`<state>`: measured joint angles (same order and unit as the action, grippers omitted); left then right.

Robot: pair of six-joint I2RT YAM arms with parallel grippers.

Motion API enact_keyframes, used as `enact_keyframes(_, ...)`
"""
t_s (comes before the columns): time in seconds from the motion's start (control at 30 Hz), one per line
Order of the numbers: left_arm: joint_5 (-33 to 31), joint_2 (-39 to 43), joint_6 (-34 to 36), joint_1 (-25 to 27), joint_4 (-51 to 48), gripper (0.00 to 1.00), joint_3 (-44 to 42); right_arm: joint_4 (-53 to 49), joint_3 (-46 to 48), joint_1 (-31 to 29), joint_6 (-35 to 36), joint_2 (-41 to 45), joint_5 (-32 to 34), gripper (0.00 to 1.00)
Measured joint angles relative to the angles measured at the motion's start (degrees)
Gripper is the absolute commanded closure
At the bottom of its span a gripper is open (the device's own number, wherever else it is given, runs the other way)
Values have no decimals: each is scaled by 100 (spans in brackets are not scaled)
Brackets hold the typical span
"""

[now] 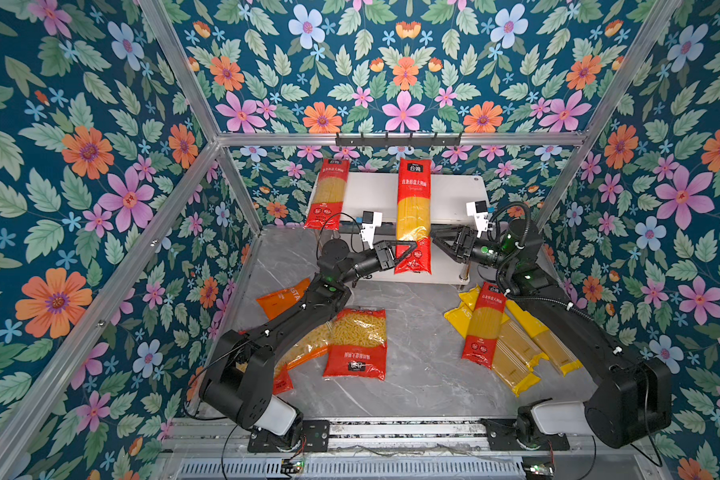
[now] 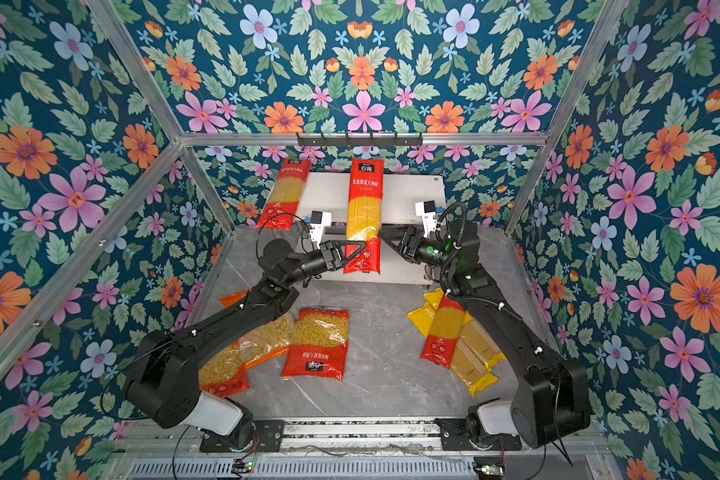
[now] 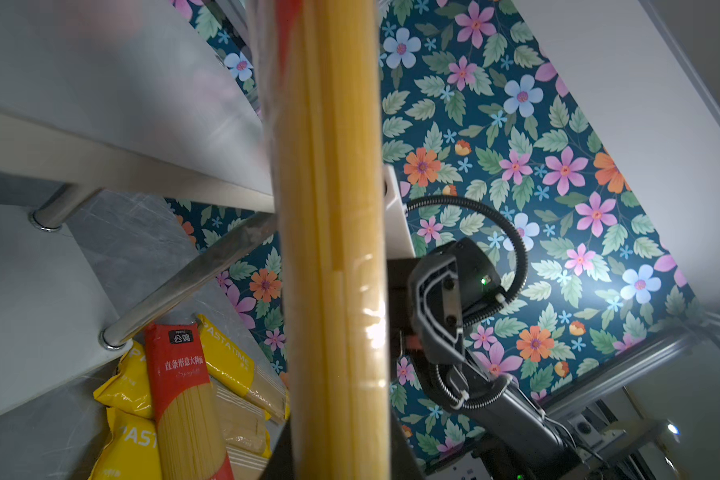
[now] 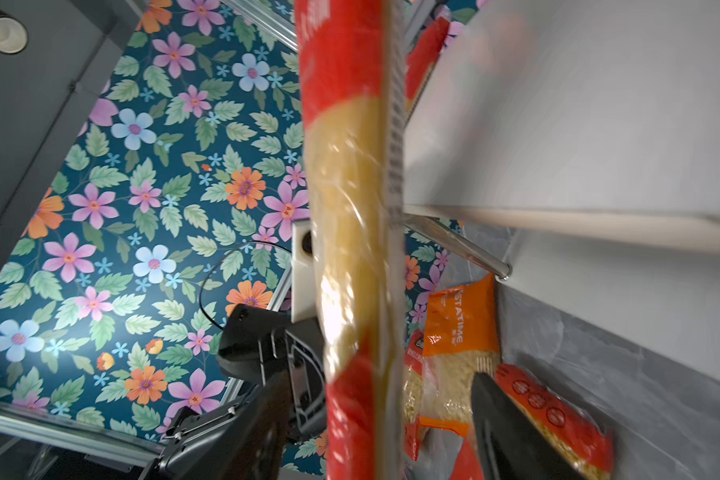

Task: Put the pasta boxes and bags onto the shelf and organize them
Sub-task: 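Carry the upright bag with both grippers up to the top shelf, then stand the bag beside the first with the right gripper while left gripper releases and withdraws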

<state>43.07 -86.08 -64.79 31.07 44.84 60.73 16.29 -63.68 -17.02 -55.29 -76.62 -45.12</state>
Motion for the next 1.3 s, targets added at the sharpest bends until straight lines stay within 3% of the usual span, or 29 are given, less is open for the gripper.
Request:
enact_keyframes(0.17, -275, -70, -197, -70, -564, 82, 313, -365, 212, -380, 24, 260, 227, 29)
enact_keyframes(0.3, -323, -151, -323, -79, -957, 80, 481, -503, 20, -590, 31, 146, 468, 35)
enact_keyframes(0.37, -319, -146, -367, -83, -1034, 80, 525, -516, -125, -636, 44, 0, 520, 42)
enact_keyframes(0.5, -341, -138, -393, -109, -1071, 74, 540, -435, -339, -684, -35, -339, 590, 66)
enact_keyframes(0.7, -404, 28, -382, -188, -1010, 50, 396, -363, -553, -710, -380, -444, 549, 84)
enact_keyframes(0.83, -424, 450, -328, -234, -809, 41, -39, -599, -796, -708, -520, -472, 590, 90)
enact_keyframes(0.97, -444, 1108, -79, -254, -673, 38, -752, -973, -1213, -710, -603, -621, 745, 94)
enact_keyframes(1.3, -1123, 2789, 1659, -170, -1554, 38, -2599, -1314, -2599, -1209, -981, -1657, 1628, 100)
